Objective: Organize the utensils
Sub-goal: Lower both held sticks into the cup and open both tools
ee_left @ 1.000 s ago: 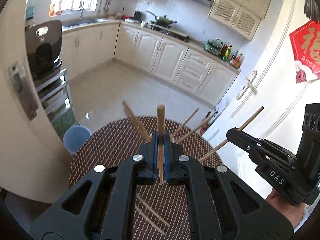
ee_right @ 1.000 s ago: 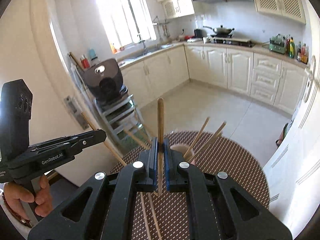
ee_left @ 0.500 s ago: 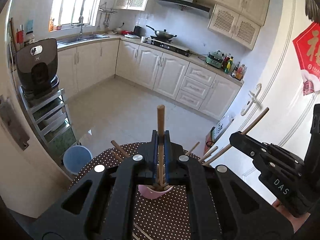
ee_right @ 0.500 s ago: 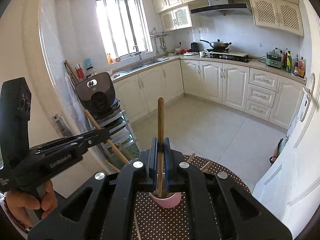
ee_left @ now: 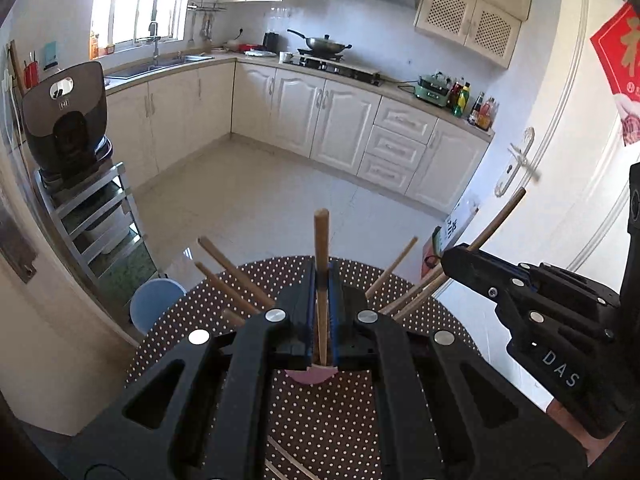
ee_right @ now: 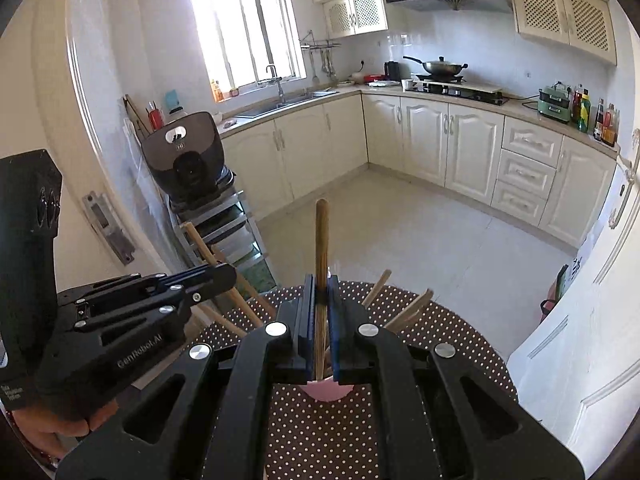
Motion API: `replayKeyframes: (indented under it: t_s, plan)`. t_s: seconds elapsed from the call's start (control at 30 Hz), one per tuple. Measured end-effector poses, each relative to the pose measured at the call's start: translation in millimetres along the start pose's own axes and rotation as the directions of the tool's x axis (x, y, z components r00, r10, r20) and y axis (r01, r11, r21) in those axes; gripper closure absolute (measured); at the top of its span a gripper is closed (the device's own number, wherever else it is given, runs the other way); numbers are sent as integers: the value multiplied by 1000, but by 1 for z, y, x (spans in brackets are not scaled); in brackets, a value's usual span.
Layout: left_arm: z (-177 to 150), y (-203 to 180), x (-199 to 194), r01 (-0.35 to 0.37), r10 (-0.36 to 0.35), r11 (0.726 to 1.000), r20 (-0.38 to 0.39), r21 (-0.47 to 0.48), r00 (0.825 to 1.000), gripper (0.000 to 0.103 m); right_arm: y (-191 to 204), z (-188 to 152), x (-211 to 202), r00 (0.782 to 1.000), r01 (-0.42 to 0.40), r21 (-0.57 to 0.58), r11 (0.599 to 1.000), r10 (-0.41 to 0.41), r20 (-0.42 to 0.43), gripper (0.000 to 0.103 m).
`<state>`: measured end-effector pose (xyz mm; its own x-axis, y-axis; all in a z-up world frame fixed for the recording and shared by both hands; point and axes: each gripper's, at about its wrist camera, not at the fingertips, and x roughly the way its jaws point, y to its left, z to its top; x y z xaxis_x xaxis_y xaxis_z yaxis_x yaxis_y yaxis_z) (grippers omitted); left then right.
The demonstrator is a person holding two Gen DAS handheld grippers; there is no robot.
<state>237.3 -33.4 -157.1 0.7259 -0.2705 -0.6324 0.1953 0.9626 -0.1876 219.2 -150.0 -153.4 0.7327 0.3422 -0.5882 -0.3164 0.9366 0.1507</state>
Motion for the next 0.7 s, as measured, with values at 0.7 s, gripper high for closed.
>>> replayKeyframes:
  t_s: [0.7]
  plan:
    - [-29,-5,6,-48,50,998,-90,27,995,96,-1,-24,18,997,-30,38,999,33,-74,95]
